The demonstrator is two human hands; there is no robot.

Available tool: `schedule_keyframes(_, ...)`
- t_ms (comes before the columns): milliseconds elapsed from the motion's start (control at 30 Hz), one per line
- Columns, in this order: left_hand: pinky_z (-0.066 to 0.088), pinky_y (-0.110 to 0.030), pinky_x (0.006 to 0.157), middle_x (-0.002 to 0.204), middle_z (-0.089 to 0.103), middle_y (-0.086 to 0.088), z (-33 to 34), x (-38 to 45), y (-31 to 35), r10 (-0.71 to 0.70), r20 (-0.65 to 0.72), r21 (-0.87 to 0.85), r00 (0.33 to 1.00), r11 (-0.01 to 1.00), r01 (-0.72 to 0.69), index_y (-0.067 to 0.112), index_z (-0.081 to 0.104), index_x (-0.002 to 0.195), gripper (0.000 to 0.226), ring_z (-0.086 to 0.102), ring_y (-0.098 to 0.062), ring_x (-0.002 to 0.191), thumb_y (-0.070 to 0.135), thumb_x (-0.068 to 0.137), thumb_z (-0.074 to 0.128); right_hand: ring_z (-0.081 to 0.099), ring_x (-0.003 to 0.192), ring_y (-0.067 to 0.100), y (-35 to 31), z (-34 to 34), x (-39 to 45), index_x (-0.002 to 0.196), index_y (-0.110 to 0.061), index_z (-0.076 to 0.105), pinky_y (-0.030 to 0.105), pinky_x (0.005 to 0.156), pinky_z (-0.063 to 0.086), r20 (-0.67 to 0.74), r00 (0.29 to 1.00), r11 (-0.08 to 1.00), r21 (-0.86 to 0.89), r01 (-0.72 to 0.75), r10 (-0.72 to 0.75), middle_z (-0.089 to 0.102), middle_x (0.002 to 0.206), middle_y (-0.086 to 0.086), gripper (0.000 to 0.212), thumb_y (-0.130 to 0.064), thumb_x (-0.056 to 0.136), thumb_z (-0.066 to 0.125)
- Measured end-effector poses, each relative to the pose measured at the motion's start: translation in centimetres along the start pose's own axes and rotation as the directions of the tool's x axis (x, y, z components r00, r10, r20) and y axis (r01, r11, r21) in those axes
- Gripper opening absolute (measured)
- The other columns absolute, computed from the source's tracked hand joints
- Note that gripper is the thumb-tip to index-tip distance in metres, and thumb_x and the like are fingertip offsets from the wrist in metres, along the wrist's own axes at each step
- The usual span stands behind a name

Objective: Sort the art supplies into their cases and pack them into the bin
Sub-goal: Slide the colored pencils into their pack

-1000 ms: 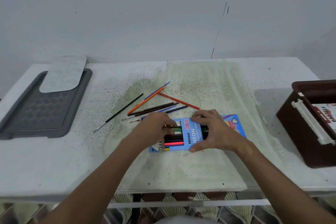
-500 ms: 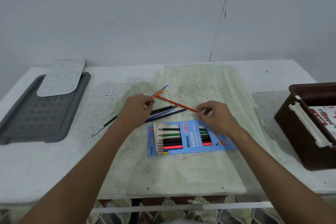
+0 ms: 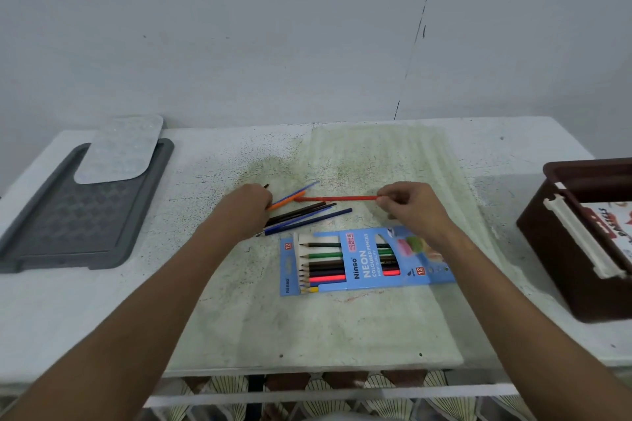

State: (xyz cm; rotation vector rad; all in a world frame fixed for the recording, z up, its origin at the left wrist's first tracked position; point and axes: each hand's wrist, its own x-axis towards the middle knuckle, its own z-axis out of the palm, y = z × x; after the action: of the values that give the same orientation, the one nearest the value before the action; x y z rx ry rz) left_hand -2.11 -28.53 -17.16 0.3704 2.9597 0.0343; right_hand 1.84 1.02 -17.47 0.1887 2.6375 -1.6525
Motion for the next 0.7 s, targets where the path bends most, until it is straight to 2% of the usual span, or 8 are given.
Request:
schedule_keyframes(100, 0.052, -0.03, 0.067, 0.088, 0.06, -0.002, -0.5, -1.1, -0.8, 0.035, -0.036, -0.101, 0.999, 0.994, -0.039, 0.013, 0.066, 0.097, 0.016, 0.056, -0.015, 0.074, 0.019, 0.091, 0.053, 0.069, 0.082, 0.025, -0.9, -0.8, -0.3, 0.1, 0.0, 0.068, 0.029, 0.075, 0.059, 0.031, 0.999, 0.937, 0.346, -0.037, 0.029, 0.07, 0.09, 0.02, 0.015, -0.002, 0.085, 0.067)
schedule_keyframes(200, 0.044, -0.021, 0.064, 0.089, 0.061, 0.0, -2.3, -1.9, -0.4, 0.05, -0.17, -0.285, 0.984, 0.953, -0.098, 0.013, 0.064, 0.104, 0.016, 0.054, -0.011, 0.074, 0.018, 0.092, 0.056, 0.07, 0.086, 0.028, -2.2, -1.0, -0.2, 0.1, 0.0, 0.066, 0.031, 0.079, 0.058, 0.043, 0.999, 0.855, 0.518, -0.032, 0.011, 0.069, 0.092, 0.021, 0.015, -0.001, 0.086, 0.065)
schedule_keyframes(300, 0.042, -0.024, 0.08, 0.098, 0.061, -0.002, -4.7, -2.4, 1.6, 0.098, -0.223, -0.405, 0.97, 0.896, -0.183, 0.014, 0.061, 0.122, 0.03, 0.056, -0.016, 0.089, 0.021, 0.094, 0.057, 0.07, 0.087, 0.03, -4.3, -0.2, -0.1, 0.098, -0.002, 0.066, 0.033, 0.082, 0.058, 0.074, 0.996, 0.812, 0.584, -0.006, -0.046, 0.07, 0.088, 0.016, 0.012, -0.002, 0.087, 0.063)
schedule_keyframes(367, 0.043, -0.028, 0.085, 0.103, 0.061, 0.0, -6.1, -2.6, 3.0, 0.102, -0.227, -0.476, 0.969, 0.856, -0.202, 0.016, 0.065, 0.12, 0.029, 0.057, -0.015, 0.095, 0.025, 0.095, 0.056, 0.07, 0.086, 0.029, -5.9, 0.7, -0.1, 0.098, -0.002, 0.066, 0.033, 0.082, 0.058, 0.099, 0.99, 0.801, 0.598, 0.02, -0.099, 0.07, 0.087, 0.016, 0.011, -0.003, 0.088, 0.063)
schedule_keyframes(467, 0.047, -0.023, 0.081, 0.098, 0.067, 0.006, -7.2, -3.3, 3.8, 0.054, -0.2, -0.647, 0.978, 0.743, -0.173, 0.019, 0.068, 0.116, 0.026, 0.062, -0.013, 0.089, 0.027, 0.093, 0.058, 0.07, 0.085, 0.028, -8.2, 2.5, -0.1, 0.102, 0.0, 0.065, 0.031, 0.079, 0.058, 0.106, 0.984, 0.781, 0.623, 0.045, -0.141, 0.07, 0.09, 0.018, 0.014, -0.004, 0.089, 0.062)
schedule_keyframes(567, 0.054, -0.024, 0.082, 0.085, 0.074, 0.005, -7.4, -4.4, 2.9, 0.028, -0.143, -0.779, 0.989, 0.614, -0.129, 0.023, 0.071, 0.109, 0.02, 0.07, -0.01, 0.081, 0.025, 0.092, 0.06, 0.071, 0.081, 0.027, -9.5, 4.3, 0.0, 0.102, 0.0, 0.065, 0.027, 0.072, 0.058, 0.102, 0.984, 0.756, 0.653, 0.044, -0.145, 0.071, 0.088, 0.018, 0.015, -0.003, 0.088, 0.063)
schedule_keyframes(700, 0.056, -0.023, 0.077, 0.081, 0.075, 0.002, -7.1, -6.0, 0.6, 0.006, -0.095, -0.829, 0.996, 0.553, -0.082, 0.021, 0.073, 0.099, 0.014, 0.071, -0.011, 0.076, 0.017, 0.091, 0.063, 0.072, 0.082, 0.029, -10.1, 6.9, -0.1, 0.107, 0.003, 0.063, 0.028, 0.072, 0.058, 0.129, 0.982, 0.723, 0.691, 0.009, -0.135, 0.07, 0.093, 0.022, 0.021, -0.002, 0.087, 0.064)
